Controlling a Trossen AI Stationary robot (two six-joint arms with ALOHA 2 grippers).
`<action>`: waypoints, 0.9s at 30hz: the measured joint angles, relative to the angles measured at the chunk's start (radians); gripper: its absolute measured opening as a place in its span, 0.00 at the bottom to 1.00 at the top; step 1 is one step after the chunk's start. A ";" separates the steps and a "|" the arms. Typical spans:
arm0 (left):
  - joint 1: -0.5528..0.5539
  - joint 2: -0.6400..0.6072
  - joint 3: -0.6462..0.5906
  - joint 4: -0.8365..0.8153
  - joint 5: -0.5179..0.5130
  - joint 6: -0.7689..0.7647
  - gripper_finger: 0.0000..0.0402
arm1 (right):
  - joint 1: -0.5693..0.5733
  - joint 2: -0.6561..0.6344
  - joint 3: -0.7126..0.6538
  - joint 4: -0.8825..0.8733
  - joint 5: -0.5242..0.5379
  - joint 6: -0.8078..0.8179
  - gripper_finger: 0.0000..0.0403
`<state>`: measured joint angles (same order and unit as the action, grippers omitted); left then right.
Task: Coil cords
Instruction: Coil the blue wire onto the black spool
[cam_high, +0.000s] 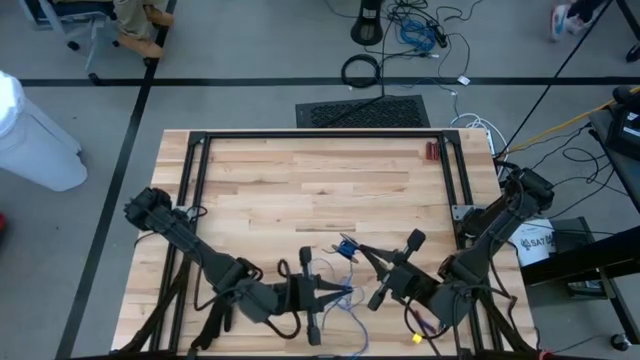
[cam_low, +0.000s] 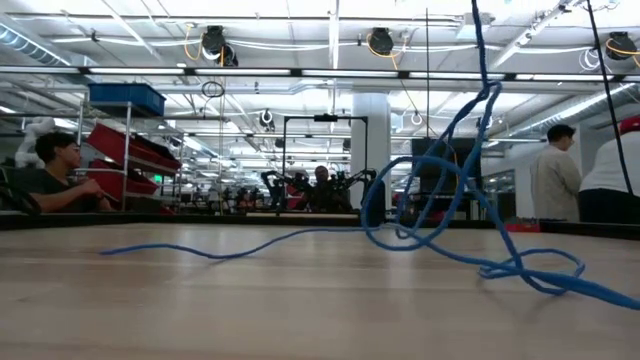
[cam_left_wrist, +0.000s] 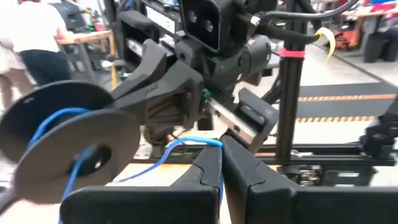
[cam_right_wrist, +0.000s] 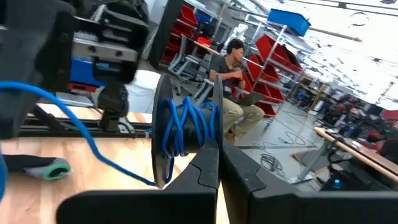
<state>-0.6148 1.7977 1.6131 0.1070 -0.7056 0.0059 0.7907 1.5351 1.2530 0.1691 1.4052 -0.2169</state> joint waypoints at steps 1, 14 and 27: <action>0.006 0.000 0.000 0.008 0.025 -0.001 0.01 | -0.004 0.001 0.000 -0.008 -0.011 0.012 0.00; 0.074 0.029 0.000 0.002 0.167 -0.079 0.01 | -0.033 0.002 0.000 -0.068 -0.050 0.109 0.00; 0.089 0.033 0.000 0.026 0.194 -0.089 0.01 | -0.032 0.001 -0.001 -0.077 -0.088 0.127 0.00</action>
<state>-0.5256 1.8302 1.6135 0.1330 -0.5117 -0.0829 0.7586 1.5360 1.2522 0.0919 1.3170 -0.0895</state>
